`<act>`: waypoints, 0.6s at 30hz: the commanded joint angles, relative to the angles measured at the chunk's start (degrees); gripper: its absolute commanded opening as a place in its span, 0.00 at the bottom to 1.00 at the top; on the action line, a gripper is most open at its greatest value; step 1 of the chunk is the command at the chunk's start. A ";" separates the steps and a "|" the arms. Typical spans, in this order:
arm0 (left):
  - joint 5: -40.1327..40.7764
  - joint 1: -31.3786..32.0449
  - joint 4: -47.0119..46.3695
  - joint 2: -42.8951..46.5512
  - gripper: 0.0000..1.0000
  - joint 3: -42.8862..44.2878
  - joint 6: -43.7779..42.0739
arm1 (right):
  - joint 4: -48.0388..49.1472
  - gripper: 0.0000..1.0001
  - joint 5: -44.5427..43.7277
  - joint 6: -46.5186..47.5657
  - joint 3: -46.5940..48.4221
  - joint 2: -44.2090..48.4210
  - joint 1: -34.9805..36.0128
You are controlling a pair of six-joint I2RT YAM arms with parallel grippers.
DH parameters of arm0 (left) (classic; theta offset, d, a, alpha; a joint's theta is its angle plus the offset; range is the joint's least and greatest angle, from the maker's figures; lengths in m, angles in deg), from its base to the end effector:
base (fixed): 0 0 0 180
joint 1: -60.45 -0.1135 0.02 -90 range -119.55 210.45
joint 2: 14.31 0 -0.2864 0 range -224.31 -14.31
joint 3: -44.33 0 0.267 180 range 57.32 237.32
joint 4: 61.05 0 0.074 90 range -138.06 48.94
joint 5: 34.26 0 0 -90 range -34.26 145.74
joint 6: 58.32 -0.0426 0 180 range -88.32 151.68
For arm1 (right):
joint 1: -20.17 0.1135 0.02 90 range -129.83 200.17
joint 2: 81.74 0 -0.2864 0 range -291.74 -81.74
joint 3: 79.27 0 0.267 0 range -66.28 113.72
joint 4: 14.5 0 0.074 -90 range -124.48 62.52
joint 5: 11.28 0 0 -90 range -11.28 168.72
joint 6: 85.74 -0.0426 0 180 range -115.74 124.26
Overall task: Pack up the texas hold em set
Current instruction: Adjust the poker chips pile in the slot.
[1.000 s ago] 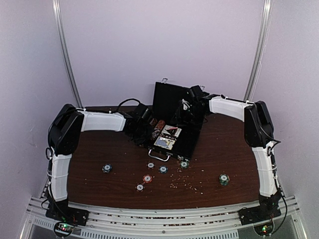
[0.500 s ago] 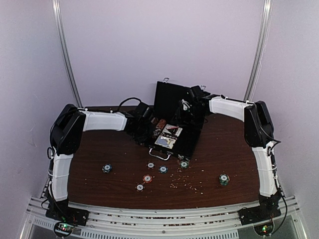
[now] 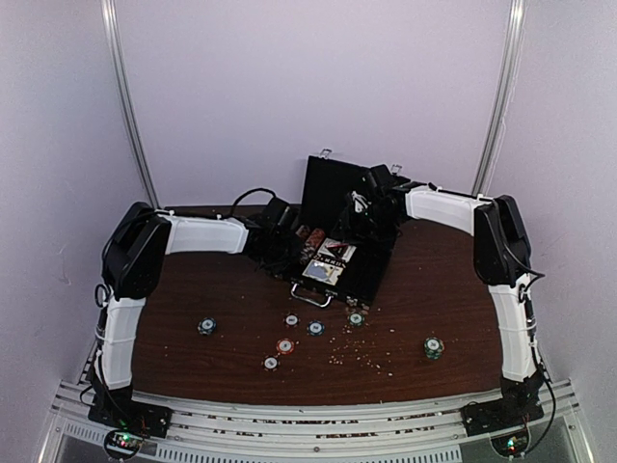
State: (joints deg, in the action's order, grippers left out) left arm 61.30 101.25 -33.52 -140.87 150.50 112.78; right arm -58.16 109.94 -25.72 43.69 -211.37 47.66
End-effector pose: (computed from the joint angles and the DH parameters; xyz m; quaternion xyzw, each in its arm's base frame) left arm 0.3955 -0.3359 0.1641 -0.3375 0.8692 -0.2915 0.2137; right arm 0.4674 0.2681 0.2181 -0.0716 0.9077 0.3791 0.1649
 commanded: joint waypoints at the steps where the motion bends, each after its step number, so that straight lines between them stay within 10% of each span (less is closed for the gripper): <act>1: -3.13 0.19 -3.91 -2.09 0.10 1.21 0.31 | -0.51 0.41 -0.13 0.69 -0.76 3.15 -0.40; 18: -3.35 0.22 -6.43 -2.11 0.31 0.62 -1.19 | -0.17 0.41 -0.11 0.88 -1.71 3.47 -0.39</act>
State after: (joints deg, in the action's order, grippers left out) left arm 58.00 101.34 -36.84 -142.25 150.70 113.02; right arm -58.18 109.94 -25.63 42.49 -211.28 47.66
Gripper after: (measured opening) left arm 0.307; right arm 0.407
